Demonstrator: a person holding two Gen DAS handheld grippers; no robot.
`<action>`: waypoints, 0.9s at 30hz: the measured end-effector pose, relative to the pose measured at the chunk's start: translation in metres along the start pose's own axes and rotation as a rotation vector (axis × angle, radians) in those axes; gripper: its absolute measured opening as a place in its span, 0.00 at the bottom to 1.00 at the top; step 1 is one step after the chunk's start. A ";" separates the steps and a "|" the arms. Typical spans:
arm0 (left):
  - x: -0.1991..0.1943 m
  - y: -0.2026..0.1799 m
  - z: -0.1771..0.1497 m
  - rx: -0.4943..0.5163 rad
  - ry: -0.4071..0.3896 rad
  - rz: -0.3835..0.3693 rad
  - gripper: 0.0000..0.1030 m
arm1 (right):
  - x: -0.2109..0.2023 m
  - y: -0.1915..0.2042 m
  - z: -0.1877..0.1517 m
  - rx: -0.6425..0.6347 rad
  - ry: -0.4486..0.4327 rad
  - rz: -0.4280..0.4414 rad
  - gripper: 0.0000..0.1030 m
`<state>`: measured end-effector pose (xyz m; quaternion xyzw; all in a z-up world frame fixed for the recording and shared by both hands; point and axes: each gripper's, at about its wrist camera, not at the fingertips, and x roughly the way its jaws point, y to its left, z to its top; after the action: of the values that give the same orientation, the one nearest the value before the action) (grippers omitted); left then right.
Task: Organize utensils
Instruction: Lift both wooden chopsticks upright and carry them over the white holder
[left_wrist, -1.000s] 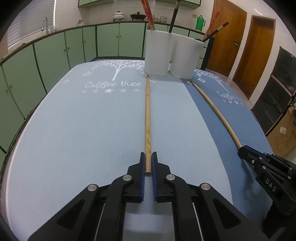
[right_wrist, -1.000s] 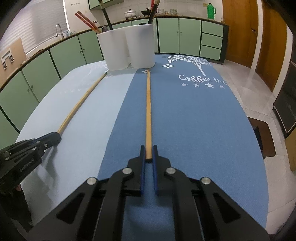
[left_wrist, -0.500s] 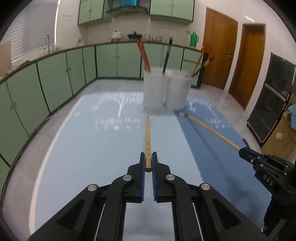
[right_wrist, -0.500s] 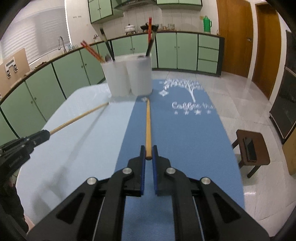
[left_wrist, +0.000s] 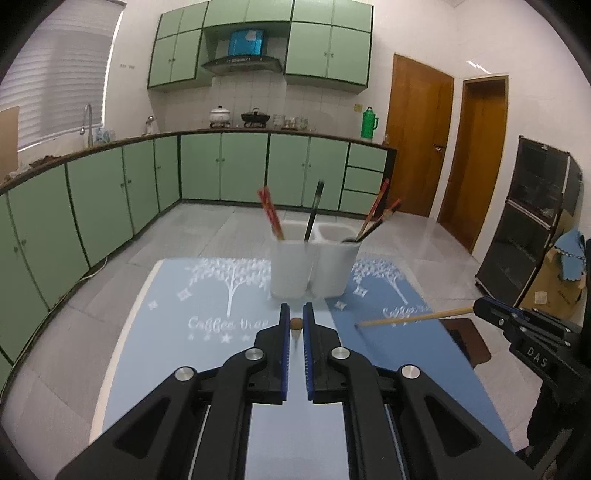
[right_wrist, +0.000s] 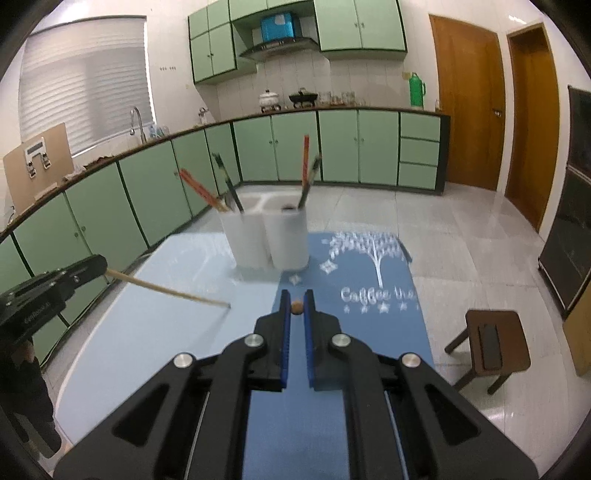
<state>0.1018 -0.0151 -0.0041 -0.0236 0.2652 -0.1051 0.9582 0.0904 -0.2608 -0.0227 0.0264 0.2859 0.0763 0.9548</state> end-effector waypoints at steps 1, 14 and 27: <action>0.000 0.000 0.004 0.005 -0.005 -0.004 0.07 | -0.001 0.000 0.007 -0.006 -0.006 0.007 0.06; -0.004 -0.004 0.044 0.029 -0.045 -0.052 0.06 | -0.007 0.012 0.072 -0.081 -0.027 0.102 0.06; -0.033 -0.013 0.121 0.091 -0.223 -0.044 0.06 | -0.030 0.010 0.162 -0.102 -0.182 0.122 0.06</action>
<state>0.1342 -0.0221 0.1177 0.0023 0.1515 -0.1348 0.9792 0.1529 -0.2569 0.1297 0.0020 0.1918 0.1458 0.9705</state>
